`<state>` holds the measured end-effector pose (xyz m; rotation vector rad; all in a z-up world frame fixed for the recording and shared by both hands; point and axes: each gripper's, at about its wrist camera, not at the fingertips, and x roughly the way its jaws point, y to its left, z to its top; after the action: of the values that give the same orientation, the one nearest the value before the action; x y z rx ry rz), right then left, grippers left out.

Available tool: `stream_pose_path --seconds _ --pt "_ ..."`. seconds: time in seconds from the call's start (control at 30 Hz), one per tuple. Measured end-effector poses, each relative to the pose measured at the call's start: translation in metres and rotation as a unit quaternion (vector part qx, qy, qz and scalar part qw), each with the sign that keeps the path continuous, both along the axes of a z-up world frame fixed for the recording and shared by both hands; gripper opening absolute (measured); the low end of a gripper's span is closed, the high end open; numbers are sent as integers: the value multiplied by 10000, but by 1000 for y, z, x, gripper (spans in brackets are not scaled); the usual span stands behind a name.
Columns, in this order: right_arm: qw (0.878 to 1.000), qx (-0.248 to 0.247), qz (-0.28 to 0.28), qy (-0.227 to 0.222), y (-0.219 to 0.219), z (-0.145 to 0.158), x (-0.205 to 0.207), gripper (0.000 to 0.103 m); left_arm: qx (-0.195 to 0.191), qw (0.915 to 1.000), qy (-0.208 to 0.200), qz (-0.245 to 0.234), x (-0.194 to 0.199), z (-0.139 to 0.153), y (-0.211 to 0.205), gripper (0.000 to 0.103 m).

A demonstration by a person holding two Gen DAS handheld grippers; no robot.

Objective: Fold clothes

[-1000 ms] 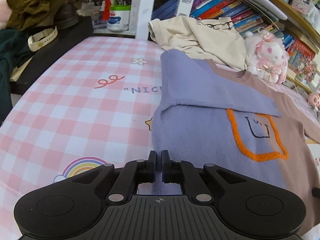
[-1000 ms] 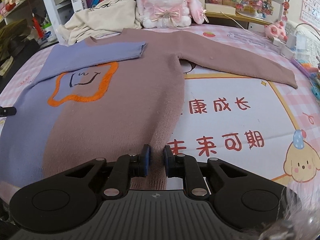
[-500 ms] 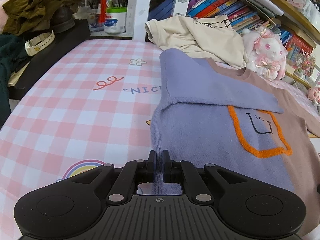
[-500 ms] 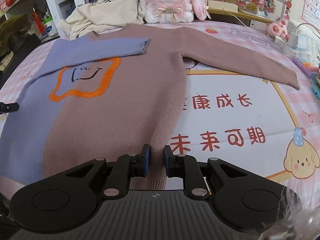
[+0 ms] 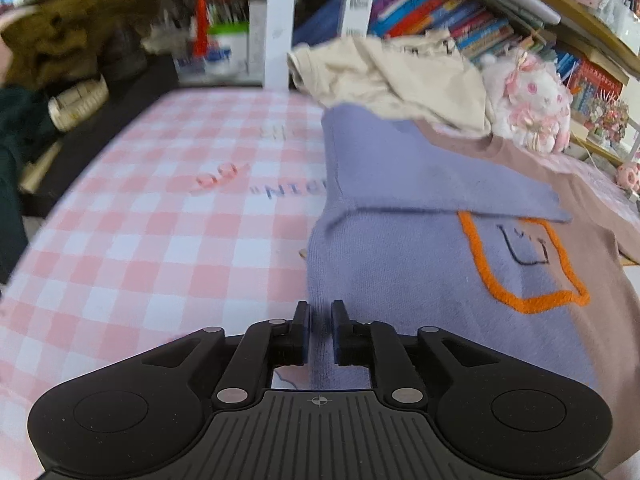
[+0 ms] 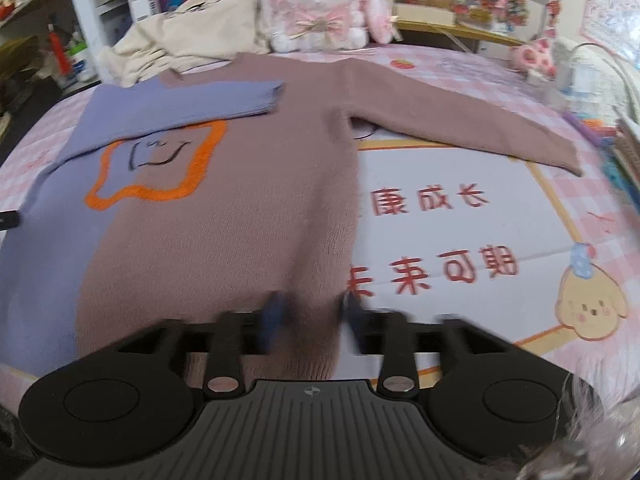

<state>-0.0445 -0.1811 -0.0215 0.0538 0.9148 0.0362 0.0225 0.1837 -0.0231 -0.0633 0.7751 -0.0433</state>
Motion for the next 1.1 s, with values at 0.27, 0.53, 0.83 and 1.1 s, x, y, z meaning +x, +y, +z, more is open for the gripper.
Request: stream_pose_path --seconds 0.27,0.53,0.83,1.1 --pt "9987 -40 -409 -298 -5 22 -16 80 -135 9981 -569 -172 -38 32 -19 83" --pt "9947 -294 -880 -442 -25 33 -50 87 423 9874 -534 -1425 -65 16 -86 91" --pt "9925 151 -1161 -345 -72 20 -38 87 681 9904 -484 -1102 -55 11 -112 91" --pt "9949 162 -813 -567 -138 21 -2 86 1114 9923 -227 495 -44 7 -146 95"
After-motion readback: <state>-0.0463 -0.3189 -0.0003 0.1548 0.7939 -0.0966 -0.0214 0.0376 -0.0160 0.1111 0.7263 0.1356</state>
